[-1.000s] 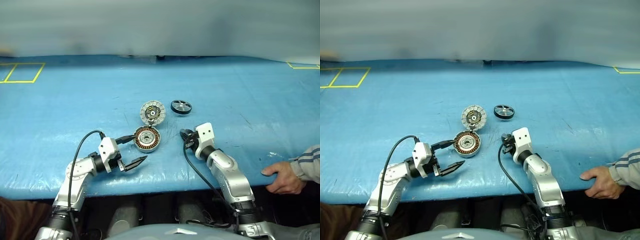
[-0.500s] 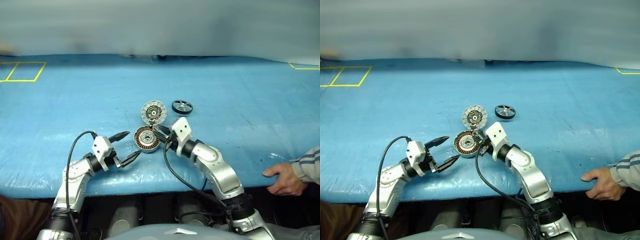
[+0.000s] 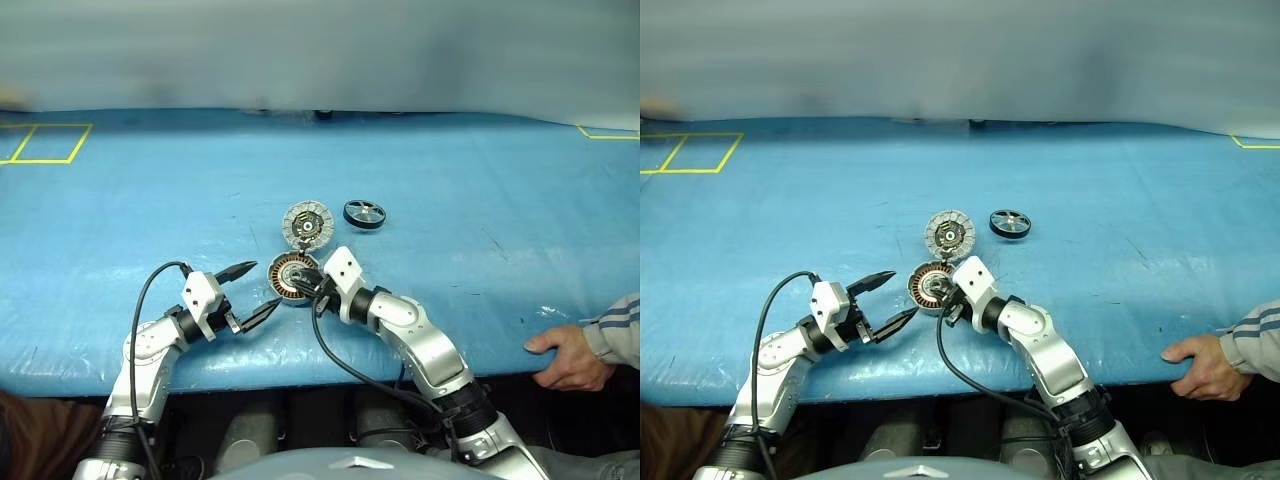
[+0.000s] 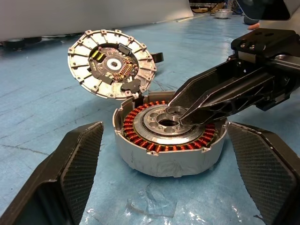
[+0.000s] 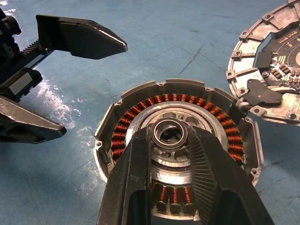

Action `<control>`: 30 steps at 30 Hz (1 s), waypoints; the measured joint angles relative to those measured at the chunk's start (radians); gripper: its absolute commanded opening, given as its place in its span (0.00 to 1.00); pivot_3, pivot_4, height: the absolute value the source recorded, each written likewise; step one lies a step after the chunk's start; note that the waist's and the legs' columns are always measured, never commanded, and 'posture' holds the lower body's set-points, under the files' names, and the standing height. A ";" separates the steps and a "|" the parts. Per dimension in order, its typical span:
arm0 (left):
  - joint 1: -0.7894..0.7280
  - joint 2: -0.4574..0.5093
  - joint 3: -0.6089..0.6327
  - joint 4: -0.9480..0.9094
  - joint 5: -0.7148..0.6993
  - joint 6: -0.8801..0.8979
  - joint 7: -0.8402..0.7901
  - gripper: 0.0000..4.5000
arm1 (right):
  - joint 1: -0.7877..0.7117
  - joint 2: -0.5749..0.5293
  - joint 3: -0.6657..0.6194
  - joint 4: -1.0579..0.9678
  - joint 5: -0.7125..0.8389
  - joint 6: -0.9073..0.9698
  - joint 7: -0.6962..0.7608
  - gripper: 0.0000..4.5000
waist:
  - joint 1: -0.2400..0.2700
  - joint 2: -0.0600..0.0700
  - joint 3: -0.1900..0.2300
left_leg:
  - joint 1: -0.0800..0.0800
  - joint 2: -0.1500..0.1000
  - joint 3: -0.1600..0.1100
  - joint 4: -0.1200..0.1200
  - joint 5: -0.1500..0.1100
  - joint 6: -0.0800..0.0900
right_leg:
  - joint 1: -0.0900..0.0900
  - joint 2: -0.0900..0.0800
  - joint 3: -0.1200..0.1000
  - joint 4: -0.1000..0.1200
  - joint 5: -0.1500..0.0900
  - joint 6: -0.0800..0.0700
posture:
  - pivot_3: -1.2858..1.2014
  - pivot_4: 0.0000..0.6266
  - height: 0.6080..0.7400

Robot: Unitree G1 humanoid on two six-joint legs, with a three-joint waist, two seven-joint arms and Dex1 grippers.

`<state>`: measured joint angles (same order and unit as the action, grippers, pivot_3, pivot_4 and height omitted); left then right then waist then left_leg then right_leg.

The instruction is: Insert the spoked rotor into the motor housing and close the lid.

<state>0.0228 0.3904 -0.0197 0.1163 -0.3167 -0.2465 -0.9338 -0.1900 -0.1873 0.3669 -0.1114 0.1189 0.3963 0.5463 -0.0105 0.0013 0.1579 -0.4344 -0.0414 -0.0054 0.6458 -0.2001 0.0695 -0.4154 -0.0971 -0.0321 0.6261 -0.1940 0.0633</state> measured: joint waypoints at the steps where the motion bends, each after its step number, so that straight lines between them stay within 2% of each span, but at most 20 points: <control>1: 0.000 0.000 -0.001 0.000 0.000 0.000 -0.001 1.00 | -0.003 0.001 0.001 0.004 0.000 -0.001 0.000 0.16 | 0.000 0.000 0.000 | 0.000 0.000 0.000 0.000 0.000 0.000 | 0.000 0.000 0.000 0.000 0.000 0.000 | 0.52 0.24 1.00; 21: 0.001 -0.001 -0.011 0.000 0.005 0.001 -0.003 1.00 | -0.031 0.012 0.003 0.046 -0.028 -0.021 0.000 0.16 | 0.000 0.000 0.000 | 0.000 0.000 0.000 0.000 0.000 0.000 | 0.000 0.000 0.000 0.000 -0.001 0.002 | 0.52 0.24 1.00; 23: 0.000 -0.001 -0.011 0.001 0.005 0.000 -0.003 1.00 | -0.031 0.011 0.003 0.046 -0.031 -0.021 0.001 0.33 | 0.000 0.000 0.000 | 0.000 0.000 0.000 0.000 0.000 0.000 | 0.000 0.000 0.000 0.000 -0.001 0.002 | 0.52 0.24 1.00; 25: 0.000 0.000 -0.011 0.001 0.006 0.000 -0.003 1.00 | -0.031 0.008 0.005 0.046 -0.033 -0.024 0.006 0.45 | 0.000 0.000 0.000 | 0.000 0.000 0.000 0.000 0.000 0.000 | 0.000 0.000 0.000 0.000 -0.001 0.002 | 0.52 0.24 1.00; 30: 0.000 0.000 -0.012 0.013 0.010 0.000 -0.003 1.00 | -0.030 0.009 0.013 0.046 -0.034 -0.037 0.018 0.45 | 0.000 0.000 0.000 | 0.000 0.000 0.000 -0.001 0.000 0.000 | 0.000 0.000 0.000 0.000 -0.001 0.002 | 0.52 0.24 1.00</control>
<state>0.0233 0.3902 -0.0313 0.1290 -0.3064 -0.2467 -0.9373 -0.2197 -0.1784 0.3803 -0.0653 0.0848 0.3591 0.5644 -0.0106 0.0013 0.1579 -0.4346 -0.0414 -0.0055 0.6451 -0.2003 0.0693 -0.4158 -0.0973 -0.0320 0.6259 -0.1951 0.0649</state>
